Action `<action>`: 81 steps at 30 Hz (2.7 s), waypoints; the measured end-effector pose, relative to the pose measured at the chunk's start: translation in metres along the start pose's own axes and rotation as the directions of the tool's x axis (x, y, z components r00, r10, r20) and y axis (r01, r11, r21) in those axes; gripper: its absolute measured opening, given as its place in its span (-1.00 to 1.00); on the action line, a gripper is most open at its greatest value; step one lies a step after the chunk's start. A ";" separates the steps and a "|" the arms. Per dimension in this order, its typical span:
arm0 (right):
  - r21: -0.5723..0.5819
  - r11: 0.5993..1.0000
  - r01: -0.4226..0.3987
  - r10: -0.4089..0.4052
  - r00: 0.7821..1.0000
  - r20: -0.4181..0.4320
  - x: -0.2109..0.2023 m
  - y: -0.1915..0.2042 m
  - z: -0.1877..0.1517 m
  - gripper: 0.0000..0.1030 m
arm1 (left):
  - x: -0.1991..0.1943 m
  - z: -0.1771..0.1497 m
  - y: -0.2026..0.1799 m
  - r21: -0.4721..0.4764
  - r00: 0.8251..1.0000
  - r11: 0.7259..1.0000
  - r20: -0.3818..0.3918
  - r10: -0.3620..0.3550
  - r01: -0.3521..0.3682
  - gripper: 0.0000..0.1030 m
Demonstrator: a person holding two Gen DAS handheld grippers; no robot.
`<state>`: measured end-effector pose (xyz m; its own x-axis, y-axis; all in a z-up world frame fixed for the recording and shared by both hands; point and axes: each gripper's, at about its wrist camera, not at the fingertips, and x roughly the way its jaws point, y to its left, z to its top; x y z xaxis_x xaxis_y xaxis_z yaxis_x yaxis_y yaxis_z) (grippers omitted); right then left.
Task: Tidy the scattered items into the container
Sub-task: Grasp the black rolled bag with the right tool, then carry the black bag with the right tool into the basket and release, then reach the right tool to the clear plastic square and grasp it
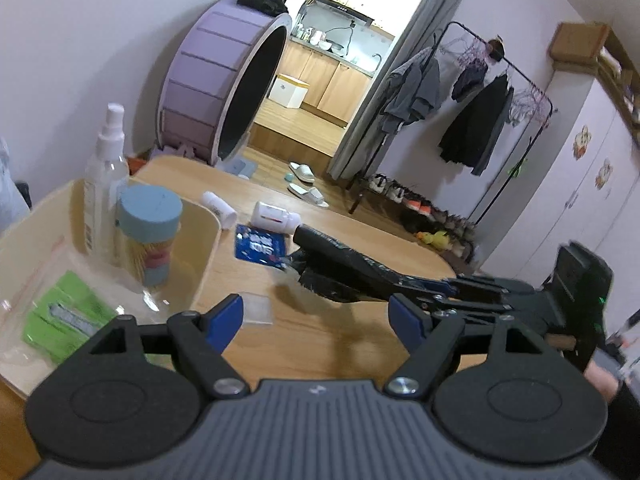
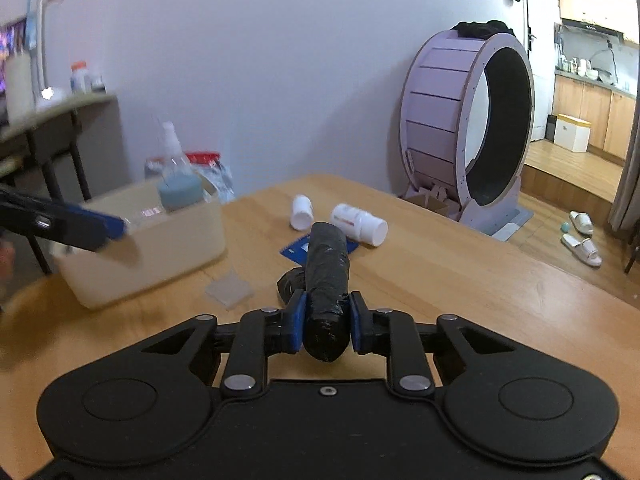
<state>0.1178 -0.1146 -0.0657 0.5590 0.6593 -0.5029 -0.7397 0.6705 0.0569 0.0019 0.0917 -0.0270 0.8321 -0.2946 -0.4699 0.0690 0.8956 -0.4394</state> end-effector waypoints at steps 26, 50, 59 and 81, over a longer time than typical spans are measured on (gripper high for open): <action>0.009 0.990 -0.140 0.135 0.966 0.222 -0.103 0.069 -0.010 -0.57 | -0.009 0.000 0.016 -0.326 0.952 0.896 0.149 -0.267 0.302 -0.31; -0.080 0.929 -0.362 0.367 0.928 0.070 0.042 0.149 0.034 -0.56 | -0.074 0.056 0.090 -0.131 0.981 0.984 0.131 0.140 -0.123 -0.43; -0.132 0.929 -0.345 0.342 0.938 -0.046 0.064 0.184 0.036 -0.53 | -0.044 0.062 0.100 -0.013 0.964 0.964 -0.012 0.264 -0.264 -0.50; -0.001 0.990 -0.142 0.142 0.989 0.032 0.023 0.124 0.031 0.22 | -0.059 0.033 0.065 0.009 0.985 0.985 -0.010 0.171 -0.171 -0.28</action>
<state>0.0511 -0.0057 -0.0438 0.4598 0.7583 -0.4621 -0.8118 0.5699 0.1273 -0.0239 0.1779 -0.0022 0.8261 -0.1408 -0.5456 -0.0689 0.9358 -0.3458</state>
